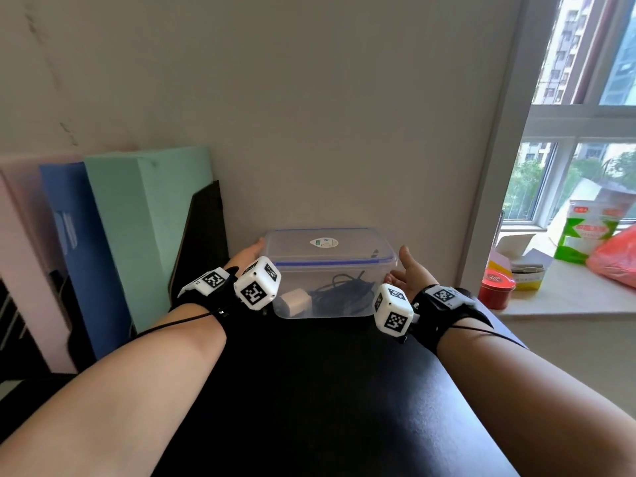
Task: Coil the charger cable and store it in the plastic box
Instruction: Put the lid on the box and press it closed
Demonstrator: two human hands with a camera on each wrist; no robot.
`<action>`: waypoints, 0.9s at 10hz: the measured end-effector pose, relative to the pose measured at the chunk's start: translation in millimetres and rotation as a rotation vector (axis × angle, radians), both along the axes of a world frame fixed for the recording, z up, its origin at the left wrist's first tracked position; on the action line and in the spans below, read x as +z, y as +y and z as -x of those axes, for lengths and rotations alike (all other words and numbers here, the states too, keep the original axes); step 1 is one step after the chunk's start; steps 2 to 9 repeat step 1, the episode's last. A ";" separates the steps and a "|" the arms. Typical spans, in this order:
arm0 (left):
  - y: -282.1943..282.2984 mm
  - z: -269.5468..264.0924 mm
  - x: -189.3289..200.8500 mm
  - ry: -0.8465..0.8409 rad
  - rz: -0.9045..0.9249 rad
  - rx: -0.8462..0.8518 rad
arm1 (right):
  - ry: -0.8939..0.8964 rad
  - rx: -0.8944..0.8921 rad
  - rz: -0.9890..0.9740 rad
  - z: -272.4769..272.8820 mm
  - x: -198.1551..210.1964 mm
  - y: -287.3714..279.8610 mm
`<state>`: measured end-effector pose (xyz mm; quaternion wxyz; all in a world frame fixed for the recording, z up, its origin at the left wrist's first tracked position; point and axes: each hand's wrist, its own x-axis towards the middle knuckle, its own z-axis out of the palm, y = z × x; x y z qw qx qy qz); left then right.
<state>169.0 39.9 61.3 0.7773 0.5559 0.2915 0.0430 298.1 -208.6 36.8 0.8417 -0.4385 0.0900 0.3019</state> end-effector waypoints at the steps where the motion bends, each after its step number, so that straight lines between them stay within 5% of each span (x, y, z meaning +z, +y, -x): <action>1: -18.6 14.7 9.5 -0.019 -0.078 0.001 | 0.038 -0.060 0.031 4.3 -4.0 -2.8; 9: -18.6 14.7 9.5 -0.019 -0.078 0.001 | 0.038 -0.060 0.031 4.3 -4.0 -2.8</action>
